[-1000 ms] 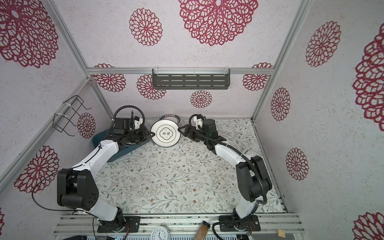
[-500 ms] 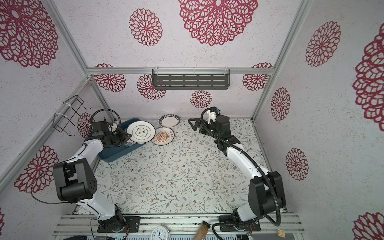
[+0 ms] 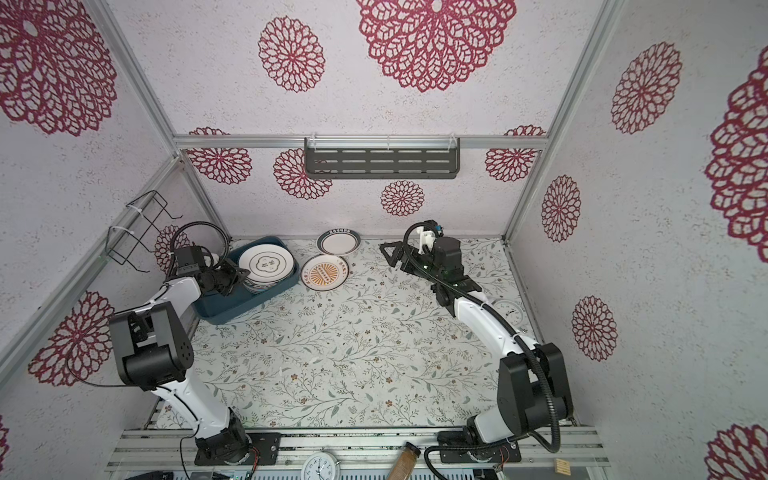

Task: Place the plates into the plastic bin on the countertop
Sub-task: 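Lower the cloud-emblem plate against the stacked plates and open the left gripper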

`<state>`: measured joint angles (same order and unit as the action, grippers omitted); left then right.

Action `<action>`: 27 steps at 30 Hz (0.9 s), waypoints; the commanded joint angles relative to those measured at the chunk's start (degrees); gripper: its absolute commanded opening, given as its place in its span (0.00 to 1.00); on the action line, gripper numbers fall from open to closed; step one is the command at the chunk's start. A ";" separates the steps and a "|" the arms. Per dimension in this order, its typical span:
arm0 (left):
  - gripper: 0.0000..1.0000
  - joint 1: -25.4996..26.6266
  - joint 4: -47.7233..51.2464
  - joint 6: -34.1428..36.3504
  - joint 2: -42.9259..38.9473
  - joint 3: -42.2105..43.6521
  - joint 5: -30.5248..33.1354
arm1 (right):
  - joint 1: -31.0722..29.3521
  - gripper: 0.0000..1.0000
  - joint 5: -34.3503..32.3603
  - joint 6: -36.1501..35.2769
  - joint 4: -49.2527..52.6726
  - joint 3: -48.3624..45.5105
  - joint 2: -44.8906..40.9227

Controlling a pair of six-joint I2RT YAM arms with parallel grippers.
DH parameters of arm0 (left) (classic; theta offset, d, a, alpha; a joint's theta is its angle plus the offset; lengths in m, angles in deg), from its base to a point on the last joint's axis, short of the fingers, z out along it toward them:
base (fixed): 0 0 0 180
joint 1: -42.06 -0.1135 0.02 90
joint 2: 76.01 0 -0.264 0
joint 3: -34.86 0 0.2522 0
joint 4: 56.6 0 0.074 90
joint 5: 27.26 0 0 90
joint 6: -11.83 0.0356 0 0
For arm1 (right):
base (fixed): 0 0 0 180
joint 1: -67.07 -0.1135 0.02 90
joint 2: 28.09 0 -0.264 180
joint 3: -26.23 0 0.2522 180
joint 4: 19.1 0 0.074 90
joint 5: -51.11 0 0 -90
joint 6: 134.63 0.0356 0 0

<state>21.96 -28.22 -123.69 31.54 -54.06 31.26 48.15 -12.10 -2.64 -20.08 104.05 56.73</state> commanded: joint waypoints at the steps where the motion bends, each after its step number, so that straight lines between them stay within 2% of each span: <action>1: 0.00 -0.36 -6.09 -2.10 1.92 -2.30 0.61 | 0.51 0.99 -0.28 0.02 -3.10 -0.74 -3.61; 9: 0.00 -0.32 -8.41 -3.25 7.61 -4.56 2.37 | 1.85 0.99 -1.69 -0.04 -2.48 -2.98 -6.15; 17: 0.00 0.22 -10.87 -3.92 8.62 -3.55 2.76 | 2.61 0.99 -2.11 0.10 -2.44 -3.28 -6.03; 22: 0.04 1.15 -7.76 -2.90 10.18 -5.62 3.25 | 2.84 0.99 -1.77 0.37 -2.79 -2.84 -5.11; 26: 0.13 1.73 -6.09 -2.20 10.37 -6.23 5.17 | 3.16 0.99 -1.72 0.52 -2.78 -3.02 -4.37; 27: 0.23 1.81 -6.01 -2.40 10.31 -6.15 5.76 | 3.10 0.99 -1.84 0.57 -2.78 -3.18 -4.33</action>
<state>22.27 -34.52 -127.05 41.16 -58.96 35.91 50.82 -13.63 -2.55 -20.56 100.35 52.49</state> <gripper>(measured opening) 0.174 0.990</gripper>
